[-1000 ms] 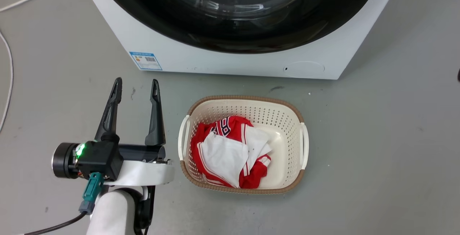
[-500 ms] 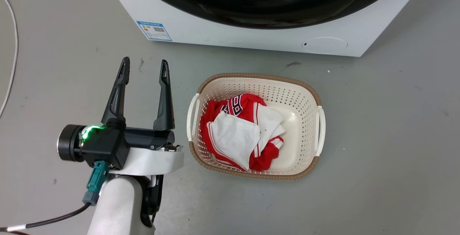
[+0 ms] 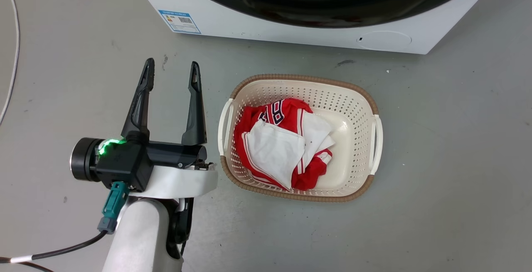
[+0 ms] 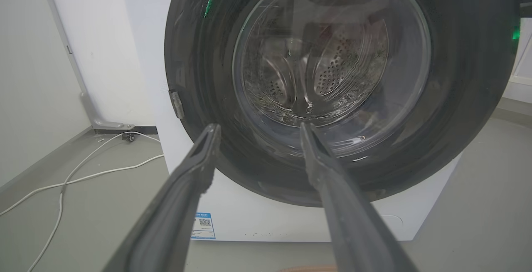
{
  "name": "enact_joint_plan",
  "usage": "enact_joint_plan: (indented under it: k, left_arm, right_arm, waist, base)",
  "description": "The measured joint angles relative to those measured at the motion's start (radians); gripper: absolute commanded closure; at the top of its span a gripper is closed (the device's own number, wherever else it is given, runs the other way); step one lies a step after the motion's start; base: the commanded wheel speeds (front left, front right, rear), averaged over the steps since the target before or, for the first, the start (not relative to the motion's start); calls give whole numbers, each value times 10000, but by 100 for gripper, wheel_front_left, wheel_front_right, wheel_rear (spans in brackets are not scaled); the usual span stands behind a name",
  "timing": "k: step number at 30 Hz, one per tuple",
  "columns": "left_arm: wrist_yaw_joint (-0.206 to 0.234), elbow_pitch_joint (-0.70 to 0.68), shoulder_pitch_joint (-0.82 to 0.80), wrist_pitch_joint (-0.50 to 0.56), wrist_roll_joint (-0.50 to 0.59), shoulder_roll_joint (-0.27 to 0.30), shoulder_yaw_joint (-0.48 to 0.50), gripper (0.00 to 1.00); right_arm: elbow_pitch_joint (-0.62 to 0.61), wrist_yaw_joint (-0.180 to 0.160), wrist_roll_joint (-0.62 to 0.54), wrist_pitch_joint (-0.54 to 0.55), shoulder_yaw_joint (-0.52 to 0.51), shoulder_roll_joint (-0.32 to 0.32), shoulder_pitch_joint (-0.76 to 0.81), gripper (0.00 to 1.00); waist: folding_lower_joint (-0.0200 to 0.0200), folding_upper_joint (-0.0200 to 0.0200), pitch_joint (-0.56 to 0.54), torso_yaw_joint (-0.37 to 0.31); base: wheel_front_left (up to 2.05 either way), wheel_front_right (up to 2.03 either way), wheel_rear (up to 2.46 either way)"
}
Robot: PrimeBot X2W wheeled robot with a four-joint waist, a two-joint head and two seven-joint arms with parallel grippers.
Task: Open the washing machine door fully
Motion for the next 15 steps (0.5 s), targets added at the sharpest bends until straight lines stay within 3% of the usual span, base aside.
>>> enact_joint_plan:
  k: [15]
  left_arm:
    - [21, 222, 7, 0, 111, 2, 67, 0]
  right_arm:
    - [-974, 0, 719, 2696, -56, 63, 1076, 100]
  waist:
    - [0, 0, -463, -162]
  base:
    - [0, 0, 0]
